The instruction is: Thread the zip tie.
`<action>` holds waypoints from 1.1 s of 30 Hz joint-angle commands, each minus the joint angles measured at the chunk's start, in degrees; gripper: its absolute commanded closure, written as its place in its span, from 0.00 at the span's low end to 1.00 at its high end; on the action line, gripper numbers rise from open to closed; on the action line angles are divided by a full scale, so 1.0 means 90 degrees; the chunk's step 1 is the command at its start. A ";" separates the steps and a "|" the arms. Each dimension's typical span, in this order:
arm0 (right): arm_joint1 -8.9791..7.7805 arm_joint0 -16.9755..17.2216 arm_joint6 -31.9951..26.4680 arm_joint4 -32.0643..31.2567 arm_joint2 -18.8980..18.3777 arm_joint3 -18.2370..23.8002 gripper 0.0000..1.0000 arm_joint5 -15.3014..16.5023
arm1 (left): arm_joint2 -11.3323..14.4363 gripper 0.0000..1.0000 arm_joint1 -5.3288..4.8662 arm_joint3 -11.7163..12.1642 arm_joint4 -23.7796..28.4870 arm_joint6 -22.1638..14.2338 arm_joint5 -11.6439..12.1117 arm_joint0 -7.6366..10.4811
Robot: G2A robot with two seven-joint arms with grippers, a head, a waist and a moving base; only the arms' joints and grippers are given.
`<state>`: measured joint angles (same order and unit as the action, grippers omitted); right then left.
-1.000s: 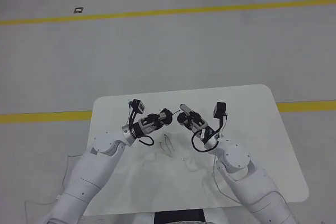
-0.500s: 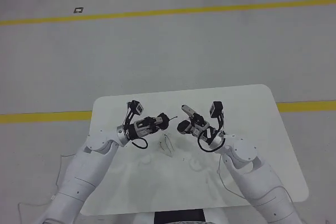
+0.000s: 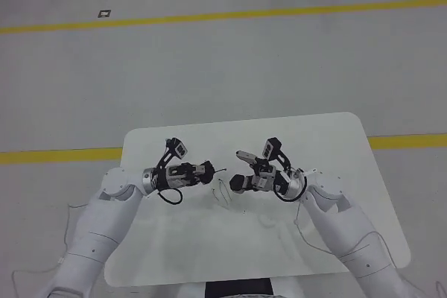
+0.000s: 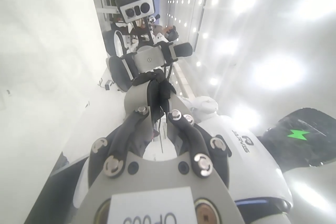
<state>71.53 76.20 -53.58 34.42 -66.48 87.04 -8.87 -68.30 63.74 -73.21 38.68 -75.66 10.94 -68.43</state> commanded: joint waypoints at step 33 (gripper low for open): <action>-0.0020 -0.0510 -0.0559 -0.0474 0.0432 -0.0650 0.65 0.0983 | 0.0422 1.00 -0.0192 0.0446 0.0090 -0.0442 -0.0318 0.0255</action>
<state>71.38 71.65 -58.62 30.34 -62.64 81.28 0.00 -64.51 62.02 -69.19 39.49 -79.64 8.07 -66.13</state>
